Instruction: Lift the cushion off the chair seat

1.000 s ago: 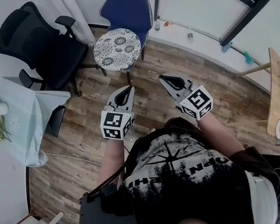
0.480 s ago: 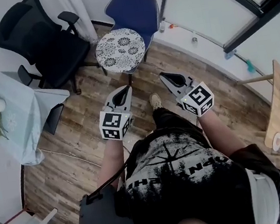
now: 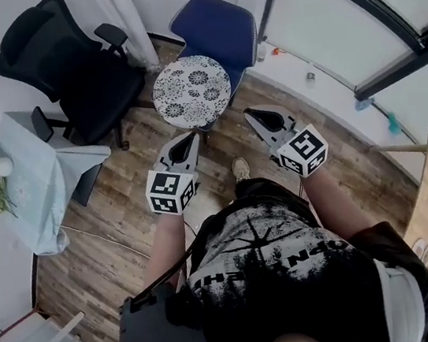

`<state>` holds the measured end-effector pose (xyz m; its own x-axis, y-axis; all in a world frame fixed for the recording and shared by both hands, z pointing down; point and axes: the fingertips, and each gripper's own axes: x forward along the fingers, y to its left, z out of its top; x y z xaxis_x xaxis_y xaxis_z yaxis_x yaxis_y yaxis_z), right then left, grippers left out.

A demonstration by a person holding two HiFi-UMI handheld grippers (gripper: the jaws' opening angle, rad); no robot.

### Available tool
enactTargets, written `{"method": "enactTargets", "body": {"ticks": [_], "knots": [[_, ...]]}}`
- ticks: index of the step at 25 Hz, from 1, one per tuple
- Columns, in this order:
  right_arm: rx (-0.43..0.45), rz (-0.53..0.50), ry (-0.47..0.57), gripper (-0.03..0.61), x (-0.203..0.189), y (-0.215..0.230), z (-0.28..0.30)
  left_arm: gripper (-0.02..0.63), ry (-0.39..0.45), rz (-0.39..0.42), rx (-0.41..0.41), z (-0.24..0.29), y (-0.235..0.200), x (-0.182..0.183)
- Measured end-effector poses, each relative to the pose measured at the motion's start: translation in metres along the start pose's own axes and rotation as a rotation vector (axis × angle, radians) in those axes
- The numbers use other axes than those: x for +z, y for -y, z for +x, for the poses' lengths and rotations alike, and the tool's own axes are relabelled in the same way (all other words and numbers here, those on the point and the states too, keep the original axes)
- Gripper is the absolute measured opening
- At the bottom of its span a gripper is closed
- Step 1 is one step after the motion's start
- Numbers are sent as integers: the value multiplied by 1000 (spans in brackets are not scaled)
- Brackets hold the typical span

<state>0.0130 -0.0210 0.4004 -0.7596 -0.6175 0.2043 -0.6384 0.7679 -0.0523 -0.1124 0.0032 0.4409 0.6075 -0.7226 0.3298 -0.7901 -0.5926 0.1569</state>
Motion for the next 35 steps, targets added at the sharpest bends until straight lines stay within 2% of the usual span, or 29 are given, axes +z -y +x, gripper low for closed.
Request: {"method": "enactTargets", "body": {"ticks": [12,20,24,31,35], "knots": [[81,15,10,20,13,105,63,12,-5,-6,90,97,-55,40],[162,27,14,20,15,136,96,12,-12,-4,134,134,-72,52],[178,69,13,20,11,144,107,12,-28,7,147,142,-80,52],[148,69,-12,20,4,152,127,12,-49,6,114,155,-102,54],[83,81,-13,20,1,163,143,12,-61,25,61,169,-123,53]]}}
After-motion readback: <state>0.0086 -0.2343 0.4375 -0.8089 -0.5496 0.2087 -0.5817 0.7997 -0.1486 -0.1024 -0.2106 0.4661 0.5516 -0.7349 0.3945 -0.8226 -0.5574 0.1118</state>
